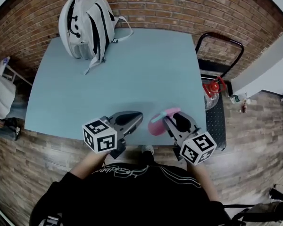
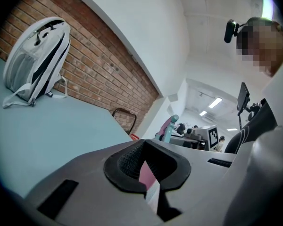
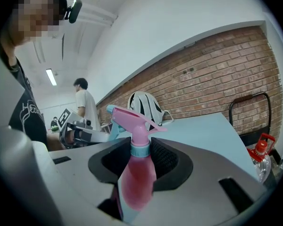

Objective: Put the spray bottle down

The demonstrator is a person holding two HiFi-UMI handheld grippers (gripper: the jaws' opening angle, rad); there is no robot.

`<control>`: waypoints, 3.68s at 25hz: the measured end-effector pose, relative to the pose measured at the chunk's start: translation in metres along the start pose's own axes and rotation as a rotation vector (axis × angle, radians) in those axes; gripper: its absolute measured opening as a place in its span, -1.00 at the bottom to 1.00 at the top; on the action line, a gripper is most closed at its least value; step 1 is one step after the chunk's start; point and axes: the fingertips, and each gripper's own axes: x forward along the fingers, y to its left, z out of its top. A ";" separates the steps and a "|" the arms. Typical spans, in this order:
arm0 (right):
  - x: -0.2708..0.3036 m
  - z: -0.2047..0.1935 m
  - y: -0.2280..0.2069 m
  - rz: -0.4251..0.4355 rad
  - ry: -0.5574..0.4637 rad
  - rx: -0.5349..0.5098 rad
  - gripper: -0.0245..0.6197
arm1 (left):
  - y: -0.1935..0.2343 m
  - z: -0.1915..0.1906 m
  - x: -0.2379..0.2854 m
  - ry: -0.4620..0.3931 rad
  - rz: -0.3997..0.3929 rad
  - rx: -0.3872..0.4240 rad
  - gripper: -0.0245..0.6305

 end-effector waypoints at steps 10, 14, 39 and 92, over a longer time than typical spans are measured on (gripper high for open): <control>0.040 0.007 -0.031 0.040 -0.005 -0.077 -0.51 | 0.028 -0.002 0.012 0.017 0.041 -0.033 -0.90; 0.058 0.003 -0.036 0.042 0.007 -0.121 -0.51 | 0.037 -0.001 0.011 0.020 0.057 -0.041 -0.90; 0.100 -0.033 -0.066 0.031 0.011 -0.251 -0.51 | 0.068 -0.011 0.019 0.068 0.109 -0.094 -0.90; -0.073 -0.021 0.217 0.116 -0.030 -0.054 -0.88 | -0.142 -0.026 -0.152 0.001 -0.191 0.224 -0.90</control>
